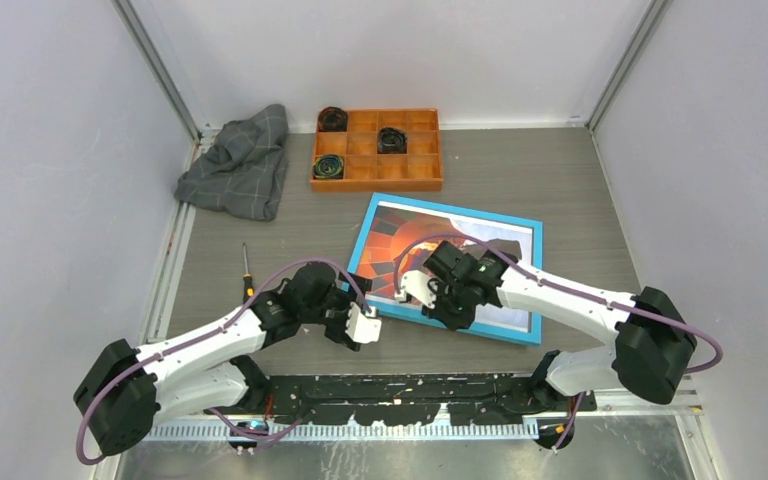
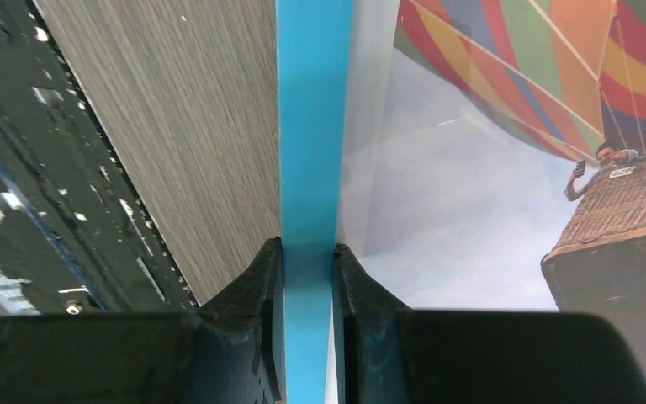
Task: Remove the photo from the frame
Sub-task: Turn over the photo frame at the center of the board.
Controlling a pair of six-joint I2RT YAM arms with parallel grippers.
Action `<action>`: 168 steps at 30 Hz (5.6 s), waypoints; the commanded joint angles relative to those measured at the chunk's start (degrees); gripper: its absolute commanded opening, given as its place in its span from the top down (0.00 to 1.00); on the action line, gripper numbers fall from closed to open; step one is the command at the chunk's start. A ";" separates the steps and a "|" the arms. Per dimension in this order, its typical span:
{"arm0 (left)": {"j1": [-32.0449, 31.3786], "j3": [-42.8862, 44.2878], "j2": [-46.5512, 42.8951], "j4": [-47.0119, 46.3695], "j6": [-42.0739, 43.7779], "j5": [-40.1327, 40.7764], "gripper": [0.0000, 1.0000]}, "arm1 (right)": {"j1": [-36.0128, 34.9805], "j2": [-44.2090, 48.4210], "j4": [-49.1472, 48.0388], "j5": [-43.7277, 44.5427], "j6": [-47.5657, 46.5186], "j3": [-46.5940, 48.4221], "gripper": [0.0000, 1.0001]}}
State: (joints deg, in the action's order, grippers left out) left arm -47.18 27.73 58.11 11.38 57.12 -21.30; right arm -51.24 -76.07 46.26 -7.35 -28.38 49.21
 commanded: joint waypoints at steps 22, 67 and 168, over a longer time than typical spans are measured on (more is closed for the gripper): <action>-1.30 -6.01 -1.40 -28.93 0.28 15.00 0.48 | 8.47 4.14 9.08 -16.79 -0.06 15.40 0.99; 1.87 18.95 4.38 7.24 -10.55 8.50 0.86 | -2.02 13.44 -10.80 32.82 -19.25 2.18 0.47; 53.78 17.74 3.19 6.01 -26.77 -22.78 0.00 | 24.90 -19.06 11.55 -33.41 0.79 50.79 0.99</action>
State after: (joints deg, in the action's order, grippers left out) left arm 6.17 46.83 61.60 24.40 33.52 -49.60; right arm -27.00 -90.15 60.75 -38.61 -22.87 100.99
